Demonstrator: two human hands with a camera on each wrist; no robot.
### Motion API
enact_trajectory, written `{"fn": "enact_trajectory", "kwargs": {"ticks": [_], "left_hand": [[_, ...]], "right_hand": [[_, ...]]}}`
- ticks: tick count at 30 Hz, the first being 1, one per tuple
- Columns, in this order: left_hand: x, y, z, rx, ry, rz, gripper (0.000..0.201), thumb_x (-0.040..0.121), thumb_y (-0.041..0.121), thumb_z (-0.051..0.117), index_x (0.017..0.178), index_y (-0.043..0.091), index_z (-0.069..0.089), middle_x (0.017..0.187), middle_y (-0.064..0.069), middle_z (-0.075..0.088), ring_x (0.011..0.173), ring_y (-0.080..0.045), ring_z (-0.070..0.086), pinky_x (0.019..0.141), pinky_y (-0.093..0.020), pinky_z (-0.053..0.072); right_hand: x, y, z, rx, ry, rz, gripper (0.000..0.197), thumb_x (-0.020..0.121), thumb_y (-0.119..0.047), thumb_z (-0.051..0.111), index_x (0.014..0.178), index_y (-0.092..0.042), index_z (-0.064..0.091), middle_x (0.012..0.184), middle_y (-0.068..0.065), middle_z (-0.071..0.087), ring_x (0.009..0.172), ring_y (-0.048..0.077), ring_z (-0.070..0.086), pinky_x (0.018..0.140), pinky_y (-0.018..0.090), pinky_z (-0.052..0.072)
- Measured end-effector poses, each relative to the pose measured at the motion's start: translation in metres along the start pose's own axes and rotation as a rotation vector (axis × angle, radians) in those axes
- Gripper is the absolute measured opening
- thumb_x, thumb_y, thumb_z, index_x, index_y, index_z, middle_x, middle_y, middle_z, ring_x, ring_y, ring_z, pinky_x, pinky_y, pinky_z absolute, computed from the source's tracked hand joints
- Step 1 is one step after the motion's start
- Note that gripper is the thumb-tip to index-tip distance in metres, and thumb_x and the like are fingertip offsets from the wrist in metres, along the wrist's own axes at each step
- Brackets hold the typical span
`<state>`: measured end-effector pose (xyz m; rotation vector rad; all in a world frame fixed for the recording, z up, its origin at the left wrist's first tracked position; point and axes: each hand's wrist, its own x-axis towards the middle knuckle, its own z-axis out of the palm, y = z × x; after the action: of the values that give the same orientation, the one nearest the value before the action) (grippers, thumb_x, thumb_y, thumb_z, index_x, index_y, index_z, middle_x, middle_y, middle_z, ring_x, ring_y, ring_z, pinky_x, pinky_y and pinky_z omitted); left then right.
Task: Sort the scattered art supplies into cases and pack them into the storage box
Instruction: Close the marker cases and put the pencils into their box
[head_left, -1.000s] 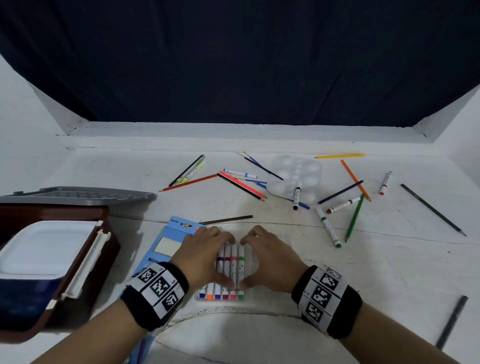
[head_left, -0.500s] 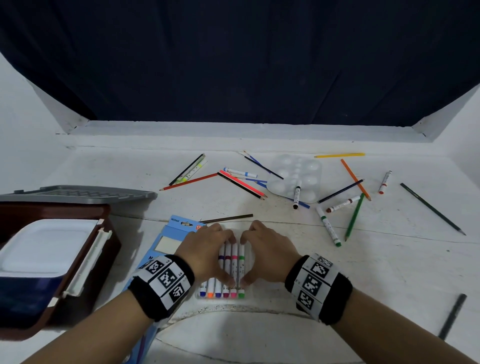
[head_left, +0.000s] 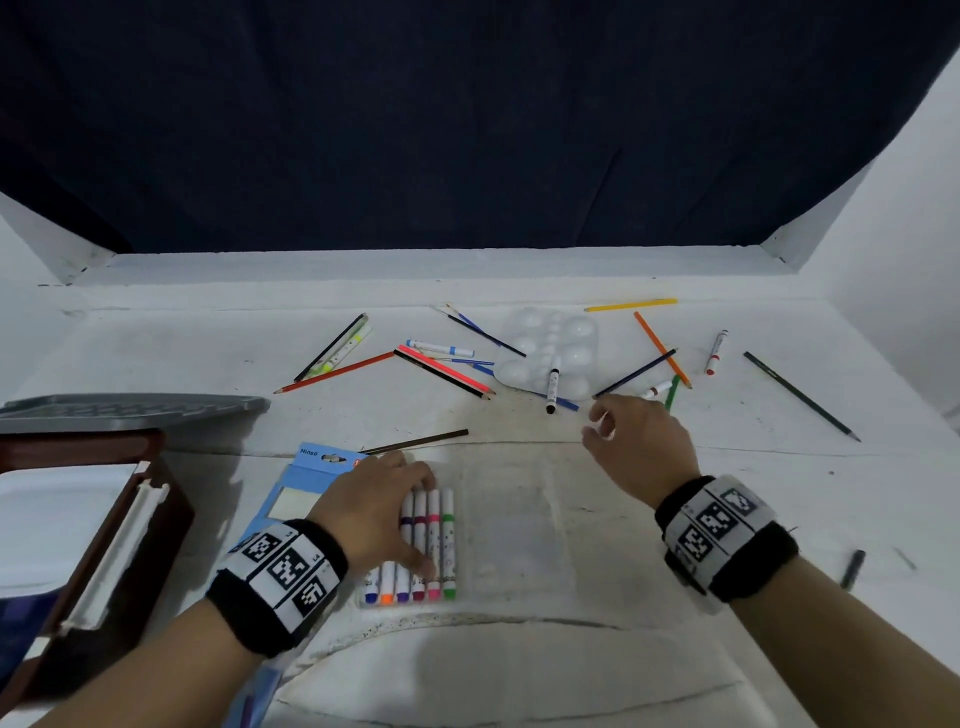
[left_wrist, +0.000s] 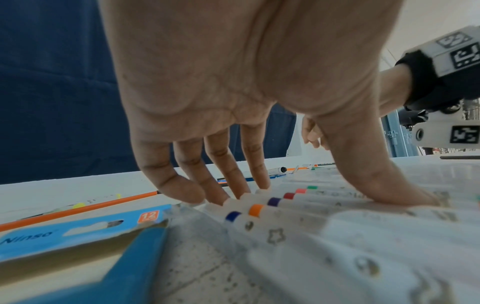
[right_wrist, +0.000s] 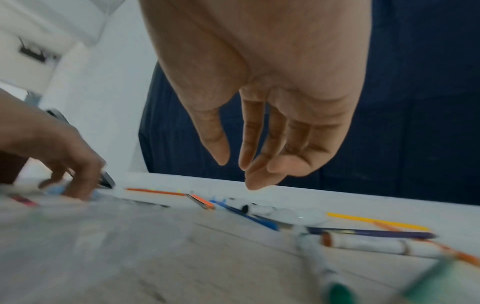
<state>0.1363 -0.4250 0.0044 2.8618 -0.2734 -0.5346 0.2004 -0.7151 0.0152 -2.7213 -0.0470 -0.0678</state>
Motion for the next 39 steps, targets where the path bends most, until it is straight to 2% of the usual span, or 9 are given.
{"fn": "enact_trajectory", "kwargs": {"ticks": [4,9,16,20,24,29,32,36,39], "left_hand": [[0.002,0.0,-0.001,-0.025,-0.007,-0.013,0.08,0.053,0.062,0.088,0.119,0.041,0.049,0.104,0.021,0.046,0.1,-0.005,0.044,0.084,-0.026,0.041],[0.001,0.001,-0.001,-0.018,-0.001,0.003,0.078,0.051,0.063,0.088,0.116,0.042,0.049,0.1,0.022,0.044,0.098,-0.005,0.044,0.082,-0.026,0.041],[0.002,-0.005,-0.026,-0.087,-0.106,0.083,0.061,0.073,0.062,0.076,0.125,0.043,0.05,0.114,0.018,0.054,0.103,-0.002,0.053,0.093,-0.027,0.048],[0.026,-0.007,-0.066,-0.288,0.179,0.149,0.022,0.082,0.045,0.076,0.099,0.041,0.064,0.091,0.013,0.063,0.08,-0.005,0.062,0.069,-0.018,0.048],[0.08,-0.009,-0.092,-0.339,0.432,0.165,0.013,0.087,0.033,0.073,0.095,0.034,0.063,0.086,0.008,0.062,0.074,-0.01,0.061,0.069,-0.026,0.049],[0.167,-0.017,-0.088,-0.165,0.302,0.017,0.026,0.097,0.032,0.056,0.123,0.027,0.058,0.118,-0.004,0.057,0.105,-0.023,0.057,0.094,-0.039,0.047],[0.2,-0.018,-0.083,0.024,0.187,-0.077,0.033,0.101,0.035,0.046,0.133,0.029,0.053,0.136,-0.005,0.051,0.123,-0.029,0.05,0.103,-0.048,0.041],[0.223,-0.014,-0.076,0.26,0.096,-0.117,0.022,0.1,0.033,0.045,0.099,0.023,0.064,0.115,0.0,0.06,0.104,-0.025,0.055,0.099,-0.048,0.034],[0.228,-0.008,-0.076,0.36,0.131,-0.167,0.015,0.096,0.031,0.053,0.1,0.027,0.067,0.107,0.001,0.065,0.101,-0.023,0.058,0.099,-0.044,0.033]], "right_hand": [[0.009,0.019,0.002,-0.169,-0.135,0.072,0.026,0.089,-0.03,0.061,0.112,-0.016,0.063,0.103,0.007,0.067,0.09,0.027,0.064,0.073,0.031,0.051],[0.014,0.021,0.008,-0.288,-0.148,0.036,0.019,0.09,-0.019,0.059,0.108,-0.012,0.062,0.102,0.009,0.066,0.089,0.027,0.064,0.066,0.028,0.046],[0.02,0.025,0.005,-0.188,-0.201,0.119,0.02,0.086,-0.021,0.066,0.105,-0.014,0.063,0.098,0.006,0.063,0.081,0.022,0.059,0.068,0.027,0.049],[0.021,0.024,-0.006,0.11,-0.101,0.162,0.017,0.077,-0.025,0.075,0.088,-0.019,0.064,0.083,0.001,0.065,0.069,0.016,0.063,0.063,0.028,0.053],[0.013,0.01,-0.021,0.457,-0.011,0.122,0.023,0.079,-0.019,0.072,0.096,-0.026,0.059,0.077,0.004,0.067,0.062,0.02,0.066,0.059,0.035,0.057],[-0.009,-0.007,-0.031,0.668,0.044,0.102,0.051,0.081,-0.008,0.066,0.119,-0.036,0.045,0.075,0.003,0.065,0.06,0.022,0.066,0.053,0.038,0.057],[-0.019,-0.012,-0.031,0.772,0.064,0.146,0.054,0.083,-0.004,0.064,0.122,-0.036,0.044,0.069,0.004,0.064,0.061,0.025,0.067,0.052,0.039,0.057],[-0.026,-0.012,-0.025,0.783,0.032,0.15,0.049,0.086,-0.005,0.065,0.12,-0.034,0.045,0.069,0.003,0.067,0.065,0.018,0.069,0.065,0.046,0.056],[-0.026,-0.014,-0.025,0.778,0.021,0.146,0.05,0.086,-0.007,0.067,0.119,-0.036,0.045,0.071,0.003,0.068,0.068,0.017,0.07,0.065,0.045,0.057]]}}
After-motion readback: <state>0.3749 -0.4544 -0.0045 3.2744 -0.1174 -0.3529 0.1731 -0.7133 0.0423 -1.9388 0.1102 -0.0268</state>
